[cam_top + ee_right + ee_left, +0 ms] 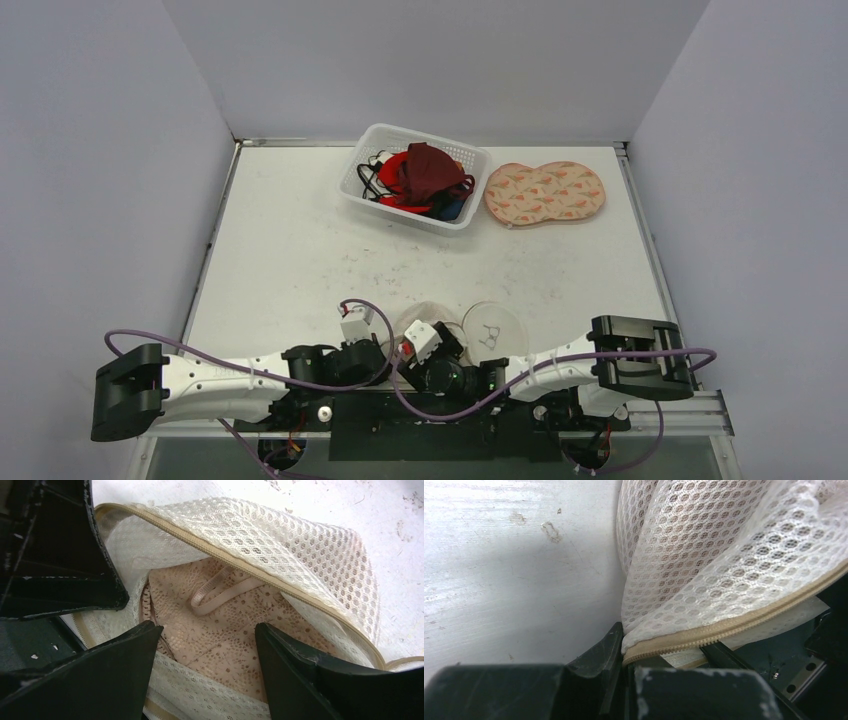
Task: Unzip the laundry bag and remove the bra
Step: Pick up the bra from the laundry bag.
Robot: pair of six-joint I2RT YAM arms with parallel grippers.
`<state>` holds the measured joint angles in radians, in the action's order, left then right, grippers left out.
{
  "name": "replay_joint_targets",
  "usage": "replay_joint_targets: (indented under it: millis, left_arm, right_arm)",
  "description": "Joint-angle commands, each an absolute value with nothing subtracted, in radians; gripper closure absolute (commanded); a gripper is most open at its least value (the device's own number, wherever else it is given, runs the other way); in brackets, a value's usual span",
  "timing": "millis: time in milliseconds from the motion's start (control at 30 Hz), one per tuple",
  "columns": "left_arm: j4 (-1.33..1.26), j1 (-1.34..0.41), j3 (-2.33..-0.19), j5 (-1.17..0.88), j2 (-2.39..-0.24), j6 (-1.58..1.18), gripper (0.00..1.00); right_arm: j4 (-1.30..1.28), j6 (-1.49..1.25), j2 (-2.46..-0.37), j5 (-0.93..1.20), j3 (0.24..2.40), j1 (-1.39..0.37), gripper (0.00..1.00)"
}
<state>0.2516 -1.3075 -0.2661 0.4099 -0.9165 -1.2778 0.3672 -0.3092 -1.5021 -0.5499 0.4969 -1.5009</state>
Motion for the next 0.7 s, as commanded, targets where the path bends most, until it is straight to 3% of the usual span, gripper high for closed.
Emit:
replay_joint_targets:
  millis: [0, 400, 500, 667]
  left_arm:
    - [0.246, -1.312, -0.257, 0.417, -0.905, -1.290, 1.00]
    - [0.246, -1.312, -0.245, 0.406, -0.866, -1.301, 1.00]
    - [0.254, -1.312, -0.237, 0.408, -0.847, -1.305, 1.00]
    - [0.261, -1.312, -0.227, 0.412, -0.830, -1.313, 1.00]
  right_arm:
    - [0.421, -0.311, -1.458, -0.567, 0.492, -1.515, 0.28]
    - [0.350, -0.350, -1.618, -0.625, 0.560, -1.522, 0.25]
    - [0.327, -0.373, -1.642, -0.660, 0.573, -1.523, 0.35]
    - [0.314, -0.389, -1.601, -0.692, 0.561, -1.526, 0.69]
